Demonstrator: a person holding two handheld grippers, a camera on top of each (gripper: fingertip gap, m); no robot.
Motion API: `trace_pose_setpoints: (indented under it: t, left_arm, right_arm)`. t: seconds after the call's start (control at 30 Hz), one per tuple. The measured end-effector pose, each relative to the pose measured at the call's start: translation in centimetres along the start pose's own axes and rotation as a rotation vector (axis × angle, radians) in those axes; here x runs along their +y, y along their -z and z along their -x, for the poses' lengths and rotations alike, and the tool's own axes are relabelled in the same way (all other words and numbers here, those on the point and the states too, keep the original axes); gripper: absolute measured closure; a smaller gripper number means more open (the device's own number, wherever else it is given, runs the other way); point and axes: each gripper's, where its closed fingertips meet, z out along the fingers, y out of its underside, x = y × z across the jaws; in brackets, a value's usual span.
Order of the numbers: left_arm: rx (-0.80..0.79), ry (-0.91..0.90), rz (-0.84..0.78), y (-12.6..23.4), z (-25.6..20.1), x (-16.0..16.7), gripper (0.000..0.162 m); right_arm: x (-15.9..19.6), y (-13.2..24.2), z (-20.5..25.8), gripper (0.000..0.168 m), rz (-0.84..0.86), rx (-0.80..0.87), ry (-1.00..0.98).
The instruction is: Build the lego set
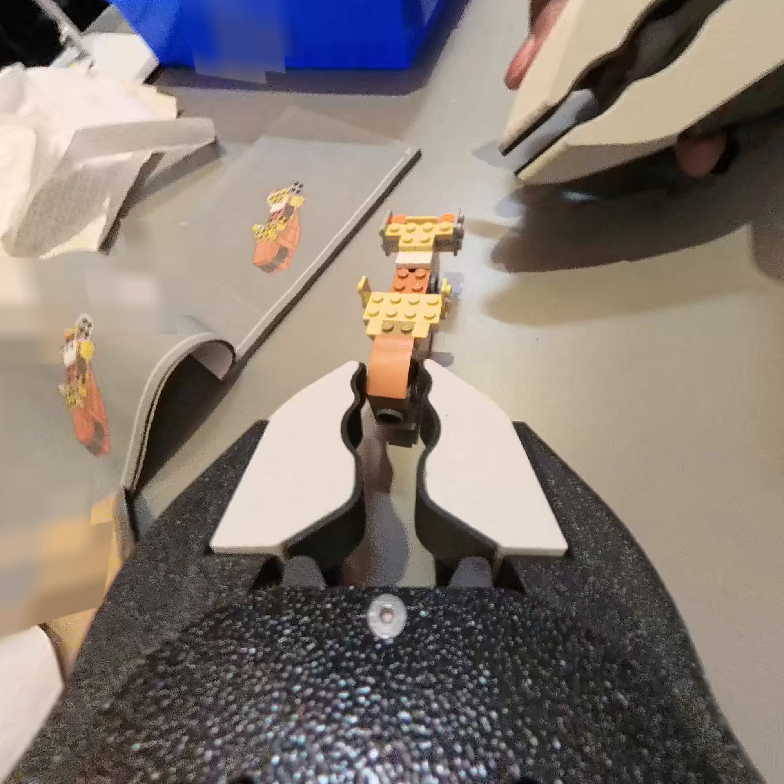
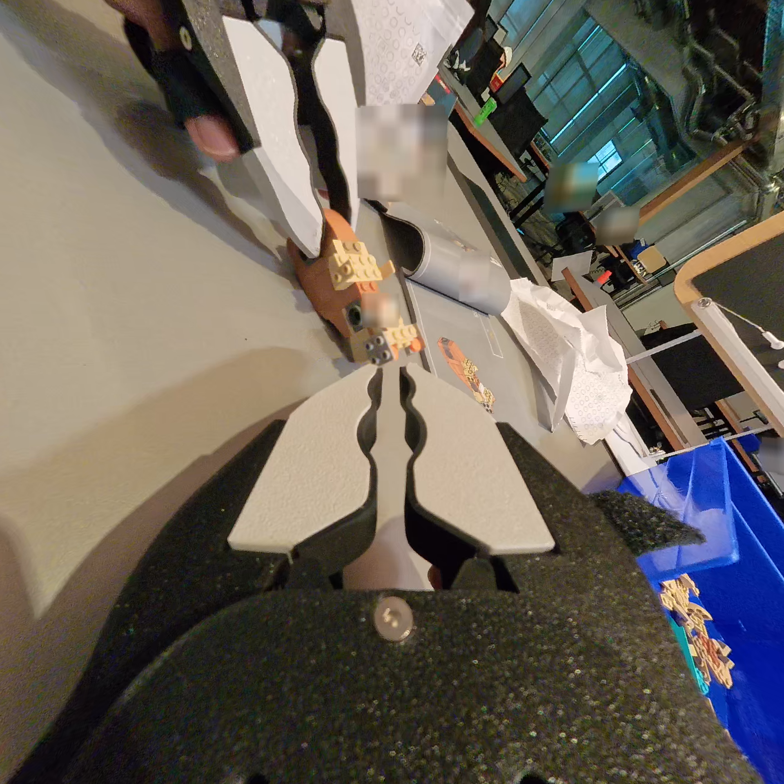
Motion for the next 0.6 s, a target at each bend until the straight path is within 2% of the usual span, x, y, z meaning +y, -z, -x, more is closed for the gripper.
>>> trace_pose_setpoints:
  t: [0.23, 0.6]
  left_arm:
    - [-0.204, 0.262, 0.037, 0.0, -0.9, 0.1, 0.141]
    - [-0.413, 0.354, 0.064, 0.2, -1.3, 0.3, 0.139]
  right_arm:
    - [0.3, -0.3, 0.2, 0.161, 0.030, 0.006, 0.032]
    - [1.2, -0.9, -0.5, 0.162, 0.106, 0.065, 0.013]
